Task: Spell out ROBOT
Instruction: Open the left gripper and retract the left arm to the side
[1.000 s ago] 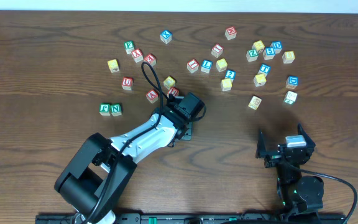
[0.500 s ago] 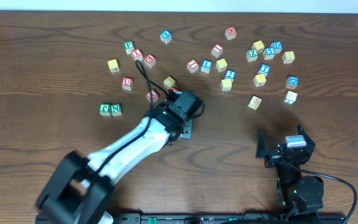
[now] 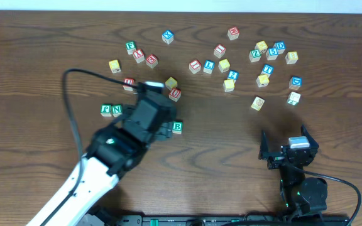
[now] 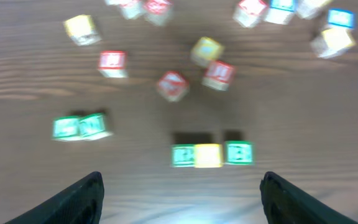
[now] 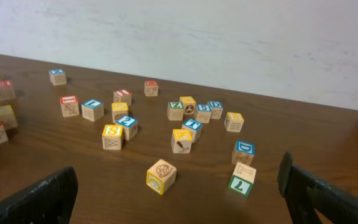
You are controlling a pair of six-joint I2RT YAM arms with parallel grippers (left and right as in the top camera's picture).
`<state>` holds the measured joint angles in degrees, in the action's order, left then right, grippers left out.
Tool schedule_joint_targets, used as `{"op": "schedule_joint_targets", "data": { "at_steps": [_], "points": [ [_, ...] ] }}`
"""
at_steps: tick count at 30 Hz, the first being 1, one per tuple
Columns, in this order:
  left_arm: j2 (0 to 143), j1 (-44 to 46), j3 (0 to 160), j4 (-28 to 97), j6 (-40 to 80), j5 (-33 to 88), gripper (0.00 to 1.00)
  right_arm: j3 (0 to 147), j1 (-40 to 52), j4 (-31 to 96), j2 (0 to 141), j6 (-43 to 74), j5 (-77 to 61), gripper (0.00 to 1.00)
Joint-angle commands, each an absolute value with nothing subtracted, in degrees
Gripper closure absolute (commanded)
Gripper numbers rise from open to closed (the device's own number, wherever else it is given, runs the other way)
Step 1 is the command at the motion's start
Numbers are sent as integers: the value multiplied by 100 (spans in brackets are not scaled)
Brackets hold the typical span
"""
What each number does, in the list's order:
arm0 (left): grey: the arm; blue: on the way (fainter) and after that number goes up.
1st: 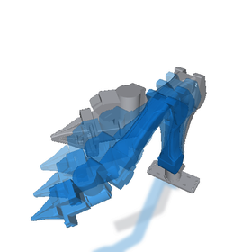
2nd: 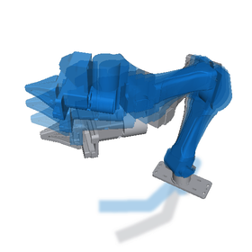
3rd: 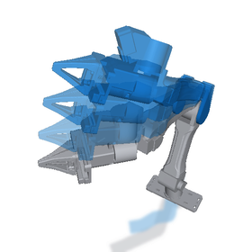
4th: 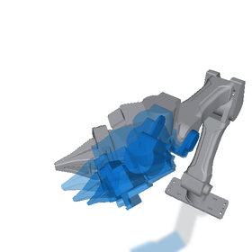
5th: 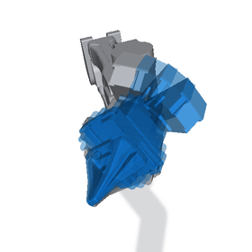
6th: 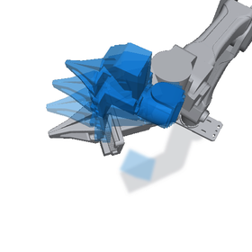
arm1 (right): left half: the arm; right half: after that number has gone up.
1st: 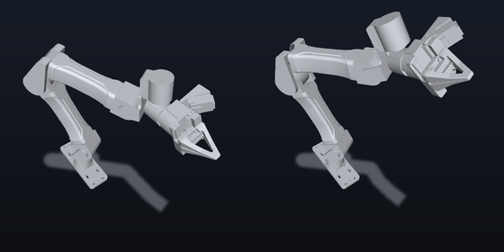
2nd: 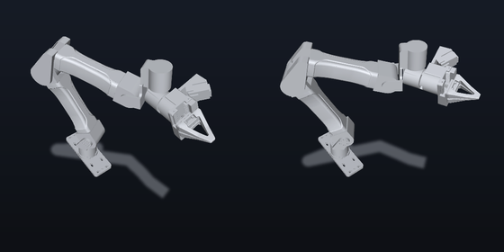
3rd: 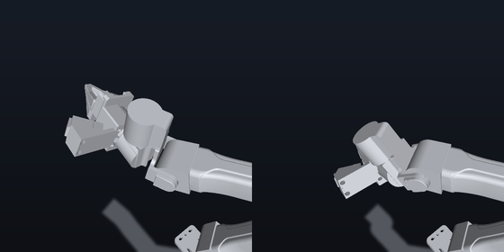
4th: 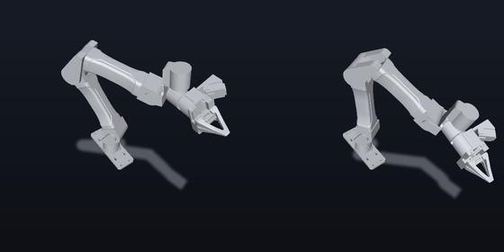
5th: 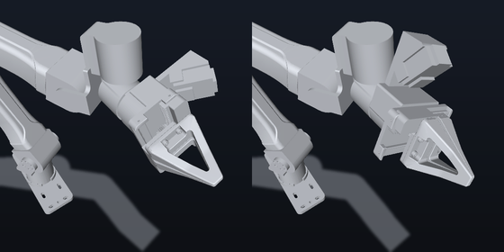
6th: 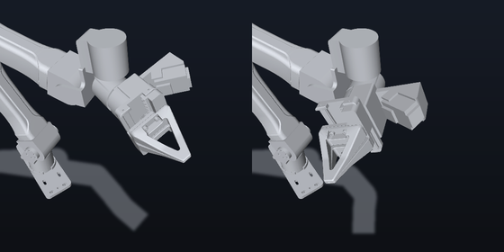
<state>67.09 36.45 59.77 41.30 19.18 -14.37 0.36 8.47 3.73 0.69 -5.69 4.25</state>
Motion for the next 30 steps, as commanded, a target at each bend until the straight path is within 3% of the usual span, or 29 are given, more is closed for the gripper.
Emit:
{"op": "schedule_joint_targets", "data": {
  "at_steps": [1, 4, 7, 13, 22, 23, 30],
  "points": [
    [6241, 2851, 6110, 4421, 1313, -1686, 21, 32, 823, 397, 34, -628, 412, 1],
    [6029, 2093, 6110, 4425, 1028, -963, 21, 32, 823, 397, 34, -628, 410, 1],
    [5898, 1039, 6110, 4246, 517, 526, 20, 32, 823, 397, 34, -628, 410, 1],
    [5920, -235, 6110, 4241, 167, 1310, 20, 32, 823, 397, 34, -628, 410, 1],
    [5920, -646, 6110, 4261, 176, 1586, 20, 32, 823, 397, 34, -628, 410, 1],
    [5920, -646, 6110, 4257, 174, 1584, 0, 32, 823, 397, 34, -628, 410, 1],
    [5920, -646, 6110, 4263, 174, 1584, 1, 32, 823, 397, 34, -628, 410, 1]
  ]
}}
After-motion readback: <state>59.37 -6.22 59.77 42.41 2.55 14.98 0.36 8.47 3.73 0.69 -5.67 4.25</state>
